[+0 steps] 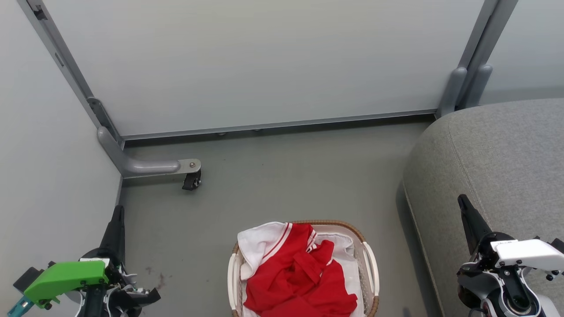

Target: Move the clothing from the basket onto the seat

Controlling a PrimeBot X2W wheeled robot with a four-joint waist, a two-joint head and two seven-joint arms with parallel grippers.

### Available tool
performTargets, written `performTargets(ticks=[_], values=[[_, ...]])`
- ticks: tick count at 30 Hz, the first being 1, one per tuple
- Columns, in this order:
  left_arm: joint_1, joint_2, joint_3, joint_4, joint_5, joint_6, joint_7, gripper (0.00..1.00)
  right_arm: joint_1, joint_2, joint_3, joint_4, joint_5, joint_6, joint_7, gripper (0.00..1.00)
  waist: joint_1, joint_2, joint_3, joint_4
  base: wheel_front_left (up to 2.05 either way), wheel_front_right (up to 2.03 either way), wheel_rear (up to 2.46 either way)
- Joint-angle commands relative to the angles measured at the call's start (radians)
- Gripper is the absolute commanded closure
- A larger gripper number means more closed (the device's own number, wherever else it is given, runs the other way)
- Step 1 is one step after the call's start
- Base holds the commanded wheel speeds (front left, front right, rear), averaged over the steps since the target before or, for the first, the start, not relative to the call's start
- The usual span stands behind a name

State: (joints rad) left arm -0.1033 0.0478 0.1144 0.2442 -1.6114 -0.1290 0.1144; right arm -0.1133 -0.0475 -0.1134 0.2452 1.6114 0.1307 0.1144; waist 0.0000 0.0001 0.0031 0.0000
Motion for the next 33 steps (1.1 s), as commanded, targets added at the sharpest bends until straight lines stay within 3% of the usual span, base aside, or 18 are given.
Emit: performTargets(ticks=[1, 15, 16, 33], values=[[-0.011, 0.005, 0.001, -0.001, -0.003, -0.004, 0.002, 1.00, 0.011, -0.006, -0.002, -0.003, 0.003, 0.000, 0.002, 1.00, 0.0000, -0.0001, 0.000, 0.000, 0.00, 0.00, 0.00], [-0.011, 0.005, 0.001, -0.001, -0.003, -0.004, 0.002, 1.00, 0.011, -0.006, -0.002, -0.003, 0.003, 0.000, 0.002, 1.00, 0.0000, -0.0001, 0.000, 0.000, 0.00, 0.00, 0.00], [0.000, 0.000, 0.000, 0.000, 0.000, 0.000, 0.000, 0.00, 0.000, 0.000, 0.000, 0.000, 0.000, 0.000, 0.000, 0.00, 0.0000, -0.0001, 0.000, 0.000, 0.00, 0.00, 0.00], [0.031, -0.004, -0.075, 0.015, 0.036, 0.001, -0.066, 0.00, 0.028, 0.008, 0.027, 0.026, -0.056, 0.000, -0.065, 0.00, 0.0000, -0.0001, 0.002, 0.000, 0.00, 0.00, 0.00]])
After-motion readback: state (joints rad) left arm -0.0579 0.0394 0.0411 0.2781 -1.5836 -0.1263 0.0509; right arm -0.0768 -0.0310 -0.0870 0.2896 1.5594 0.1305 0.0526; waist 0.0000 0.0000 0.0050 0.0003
